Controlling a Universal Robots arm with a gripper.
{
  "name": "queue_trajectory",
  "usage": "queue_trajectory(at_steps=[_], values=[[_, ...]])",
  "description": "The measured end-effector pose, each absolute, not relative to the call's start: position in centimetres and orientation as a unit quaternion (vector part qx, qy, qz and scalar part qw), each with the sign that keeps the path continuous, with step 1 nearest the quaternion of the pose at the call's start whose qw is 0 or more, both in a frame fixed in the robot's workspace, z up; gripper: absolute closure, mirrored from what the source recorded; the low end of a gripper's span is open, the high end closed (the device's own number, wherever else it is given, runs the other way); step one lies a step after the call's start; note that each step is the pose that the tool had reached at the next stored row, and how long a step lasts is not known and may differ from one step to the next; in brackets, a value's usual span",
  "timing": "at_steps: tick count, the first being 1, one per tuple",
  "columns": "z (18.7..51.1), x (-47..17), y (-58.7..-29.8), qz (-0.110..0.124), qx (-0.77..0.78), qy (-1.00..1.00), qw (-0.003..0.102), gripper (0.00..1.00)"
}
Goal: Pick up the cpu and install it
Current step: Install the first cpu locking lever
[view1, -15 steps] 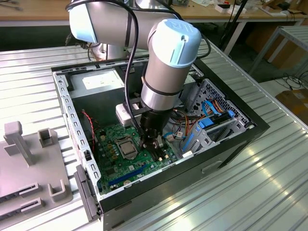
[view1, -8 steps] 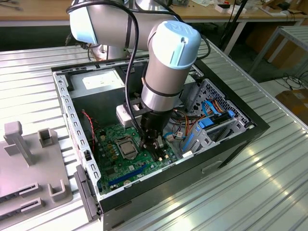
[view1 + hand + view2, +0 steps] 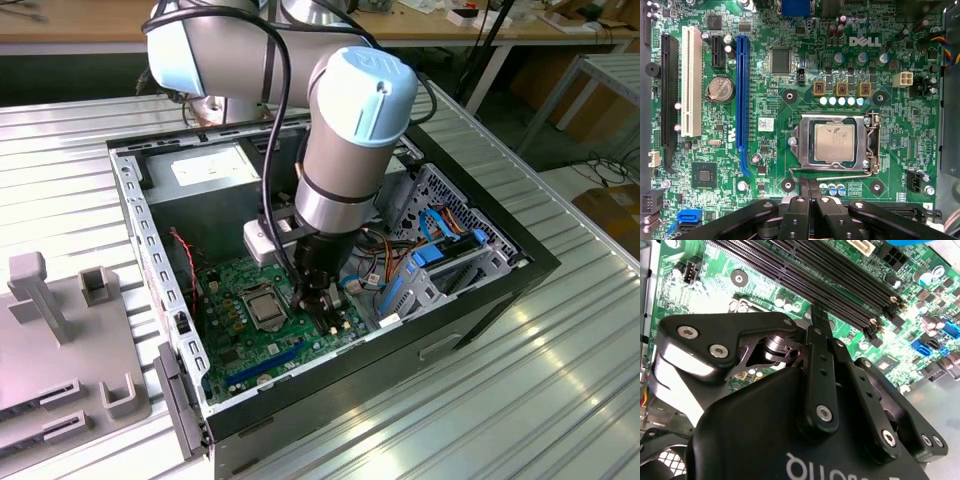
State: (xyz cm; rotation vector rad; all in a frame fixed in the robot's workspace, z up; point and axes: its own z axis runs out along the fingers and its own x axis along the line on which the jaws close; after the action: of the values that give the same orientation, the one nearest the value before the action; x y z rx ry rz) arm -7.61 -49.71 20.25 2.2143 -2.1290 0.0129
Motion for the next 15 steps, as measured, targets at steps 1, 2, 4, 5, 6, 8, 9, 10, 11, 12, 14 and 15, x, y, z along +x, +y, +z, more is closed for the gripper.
queue_trajectory(at_steps=[1,2,4,5,6,8,9,10,11,12,14,15], values=[[20.19,-7.56,-49.71,0.004,0.721,-0.692,0.035,0.89],[20.16,-7.54,-49.72,0.004,0.721,-0.692,0.035,0.89],[20.1,-7.49,-49.73,0.004,0.721,-0.692,0.035,0.89],[20.06,-7.46,-49.73,0.004,0.721,-0.692,0.035,0.89],[20.02,-7.42,-49.73,0.005,0.721,-0.692,0.035,0.89],[19.94,-7.42,-49.73,0.005,0.722,-0.691,0.034,0.89],[19.91,-7.41,-49.73,0.005,0.722,-0.691,0.034,0.89],[19.88,-7.4,-49.73,0.005,0.722,-0.691,0.034,0.89],[19.86,-7.4,-49.74,0.005,0.722,-0.691,0.034,0.89],[19.83,-7.4,-49.75,0.005,0.722,-0.691,0.034,0.89],[19.82,-7.4,-49.76,0.006,0.722,-0.691,0.034,0.89],[19.81,-7.4,-49.76,0.006,0.722,-0.691,0.033,0.89]])
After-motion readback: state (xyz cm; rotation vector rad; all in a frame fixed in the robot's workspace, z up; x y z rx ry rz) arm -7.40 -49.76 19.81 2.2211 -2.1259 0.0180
